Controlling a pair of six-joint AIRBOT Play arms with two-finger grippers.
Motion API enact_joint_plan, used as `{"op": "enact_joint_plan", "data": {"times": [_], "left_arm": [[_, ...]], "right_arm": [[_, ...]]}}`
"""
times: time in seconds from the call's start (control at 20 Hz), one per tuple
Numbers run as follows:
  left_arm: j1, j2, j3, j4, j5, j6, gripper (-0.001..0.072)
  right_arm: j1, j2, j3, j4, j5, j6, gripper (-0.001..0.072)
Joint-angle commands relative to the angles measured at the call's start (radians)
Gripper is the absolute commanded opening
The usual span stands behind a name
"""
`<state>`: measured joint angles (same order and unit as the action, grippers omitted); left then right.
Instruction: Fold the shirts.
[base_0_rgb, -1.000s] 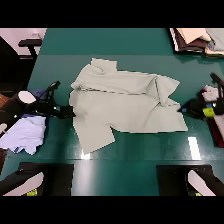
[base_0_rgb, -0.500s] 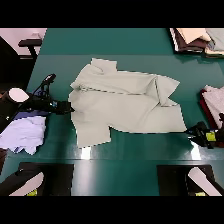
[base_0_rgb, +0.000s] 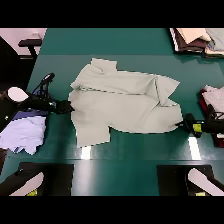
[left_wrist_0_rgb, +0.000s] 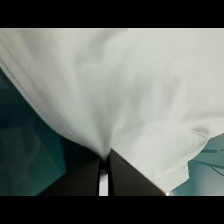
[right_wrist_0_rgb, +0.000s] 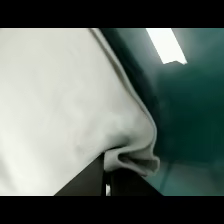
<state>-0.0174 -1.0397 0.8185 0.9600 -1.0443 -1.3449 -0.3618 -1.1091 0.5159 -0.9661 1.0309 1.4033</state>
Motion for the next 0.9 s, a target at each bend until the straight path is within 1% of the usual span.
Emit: {"op": "enact_joint_plan", "data": {"times": [0.0, 0.1, 0.3, 0.5, 0.55, 0.7, 0.85], "left_arm": [[0.000, 0.049, 0.084, 0.038, -0.016, -0.030, 0.0026], [0.002, 0.116, 0.206, 0.087, -0.024, -0.064, 0.0027], [0.002, 0.240, 0.553, 0.135, -0.027, -0.070, 0.0027], [0.002, 0.288, 0.944, 0.138, -0.025, -0.074, 0.0027], [0.002, 0.288, 1.041, 0.138, -0.026, -0.089, 0.0027], [0.002, 0.288, 1.254, 0.131, -0.025, -0.123, 0.0027], [0.002, 0.288, 1.339, 0.138, -0.001, -0.122, 0.0026]], "right_arm": [[0.090, 0.081, 0.093, -0.005, -0.023, -0.025, 0.0018], [0.121, 0.162, 0.235, -0.004, 0.026, -0.027, 0.0018], [0.170, 0.308, 0.610, -0.005, 0.079, -0.027, 0.0018], [0.182, 0.394, 0.956, -0.007, 0.129, -0.027, 0.0018], [0.182, 0.407, 1.041, -0.021, 0.153, -0.026, 0.0018], [0.180, 0.408, 1.275, -0.131, 0.259, 0.011, 0.0017], [0.180, 0.333, 1.539, -0.272, 0.445, 0.067, 0.0017]]}}
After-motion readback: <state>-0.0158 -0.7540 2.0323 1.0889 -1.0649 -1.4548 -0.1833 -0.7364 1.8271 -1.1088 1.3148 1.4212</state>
